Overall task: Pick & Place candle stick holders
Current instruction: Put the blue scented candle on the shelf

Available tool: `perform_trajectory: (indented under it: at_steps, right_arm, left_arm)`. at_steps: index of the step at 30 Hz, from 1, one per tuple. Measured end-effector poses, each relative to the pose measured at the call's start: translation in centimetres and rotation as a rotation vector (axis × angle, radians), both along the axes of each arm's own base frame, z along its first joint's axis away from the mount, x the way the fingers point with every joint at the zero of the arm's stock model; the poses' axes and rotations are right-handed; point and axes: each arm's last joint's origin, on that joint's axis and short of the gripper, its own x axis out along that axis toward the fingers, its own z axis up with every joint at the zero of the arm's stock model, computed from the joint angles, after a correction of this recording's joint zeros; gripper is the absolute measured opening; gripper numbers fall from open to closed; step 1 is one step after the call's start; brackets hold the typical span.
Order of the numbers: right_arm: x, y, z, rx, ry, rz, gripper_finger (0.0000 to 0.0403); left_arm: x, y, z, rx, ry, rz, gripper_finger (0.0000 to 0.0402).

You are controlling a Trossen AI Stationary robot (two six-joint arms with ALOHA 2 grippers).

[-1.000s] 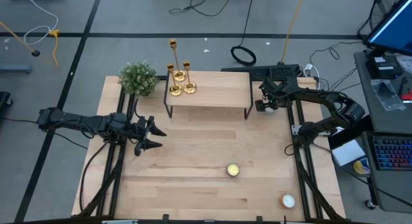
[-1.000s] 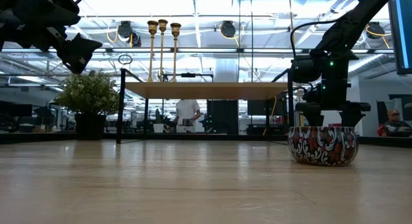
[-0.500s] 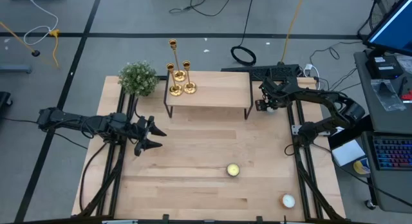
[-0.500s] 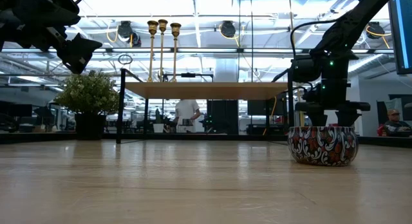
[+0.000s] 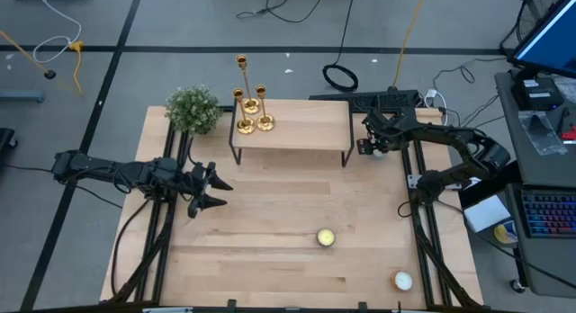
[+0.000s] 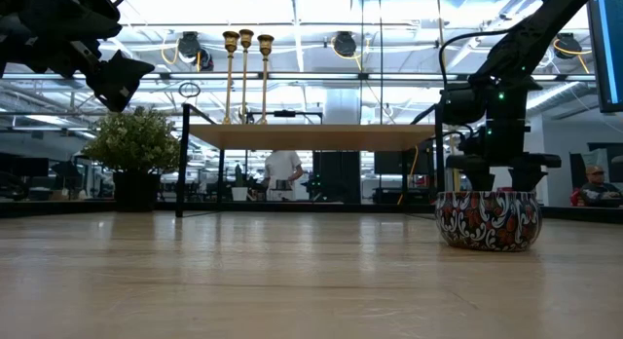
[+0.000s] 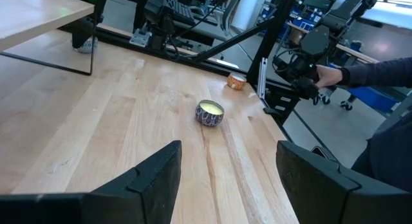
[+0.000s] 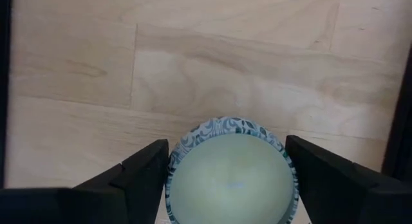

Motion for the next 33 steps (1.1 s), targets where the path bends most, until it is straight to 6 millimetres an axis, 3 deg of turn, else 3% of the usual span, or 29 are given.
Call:
perform_trajectory:
  at_steps: [5,15,28,33]
  right_arm:
    - [-0.2,0.2,0.5,-0.006,-0.006,-0.007,0.0282]
    - [-1.6,1.7,3.3,-0.056,-0.066,-0.046,0.0281]
    - [-3.6,4.1,7.5,-0.137,-0.288,-0.093,0.0279]
    - [-3.7,4.2,10.4,-0.223,-0.380,-0.089,0.0281]
  left_arm:
    - [0.0,0.0,0.0,0.000,0.000,0.000,0.0253]
    - [0.0,0.0,0.0,0.000,0.000,0.000,0.0253]
    - [0.0,0.0,0.1,-0.001,-0.008,0.000,0.0253]
    - [0.0,0.0,0.1,-0.003,-0.007,0.000,0.0253]
